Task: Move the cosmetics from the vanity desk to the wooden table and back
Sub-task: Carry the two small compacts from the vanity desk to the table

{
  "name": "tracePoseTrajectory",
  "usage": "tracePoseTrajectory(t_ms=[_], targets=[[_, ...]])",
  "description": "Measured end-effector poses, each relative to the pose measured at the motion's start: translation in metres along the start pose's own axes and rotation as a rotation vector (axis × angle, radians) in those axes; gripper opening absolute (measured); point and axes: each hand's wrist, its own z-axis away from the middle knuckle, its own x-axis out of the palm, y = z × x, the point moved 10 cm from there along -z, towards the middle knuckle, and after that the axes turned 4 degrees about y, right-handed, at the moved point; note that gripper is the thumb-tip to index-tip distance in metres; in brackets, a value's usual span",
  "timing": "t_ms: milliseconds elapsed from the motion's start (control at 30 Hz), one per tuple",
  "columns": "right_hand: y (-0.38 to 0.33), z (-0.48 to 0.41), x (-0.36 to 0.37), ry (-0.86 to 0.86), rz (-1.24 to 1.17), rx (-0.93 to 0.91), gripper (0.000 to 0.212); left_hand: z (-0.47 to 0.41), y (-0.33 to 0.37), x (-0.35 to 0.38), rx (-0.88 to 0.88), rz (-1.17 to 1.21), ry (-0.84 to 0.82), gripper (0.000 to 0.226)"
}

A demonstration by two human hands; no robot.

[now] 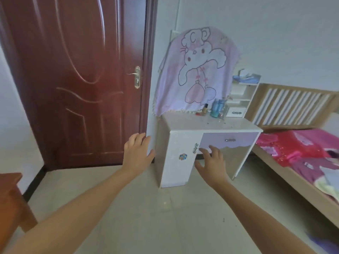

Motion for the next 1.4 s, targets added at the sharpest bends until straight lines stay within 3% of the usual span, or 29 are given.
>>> tracePoseTrajectory(t_ms=[167,300,400,467,700,800,1033,1233,1400], targets=[[0.034,-0.036,-0.043,0.052,0.100,0.049,0.049,-0.050,0.053,0.010,0.111,0.082,0.050,0.074],[0.049,-0.076,-0.059,0.095,0.147,0.060,0.049,-0.093,0.061,0.024,0.155,0.114,0.068,0.058],[0.057,-0.114,-0.065,0.109,0.160,0.099,0.050,-0.130,0.055,0.034,0.183,0.123,0.093,0.058],[0.059,-0.143,-0.065,0.118,0.159,0.109,0.050,-0.156,0.051,0.041,0.204,0.137,0.096,0.064],[0.081,-0.209,-0.016,0.029,0.248,0.105,0.049,-0.230,0.034,0.112,0.206,0.170,0.004,0.053],[0.109,-0.214,0.018,-0.052,0.251,0.152,0.048,-0.243,0.031,0.159,0.158,0.220,-0.057,0.047],[0.199,-0.236,0.052,-0.116,0.212,0.271,0.047,-0.274,0.085,0.264,0.248,0.204,-0.217,0.051],[0.289,-0.305,0.046,-0.064,0.165,0.294,0.046,-0.334,0.157,0.329,0.257,0.203,-0.166,0.037],[0.346,-0.375,0.060,-0.116,0.120,0.213,0.047,-0.384,0.195,0.386,0.174,0.154,-0.169,0.042]])
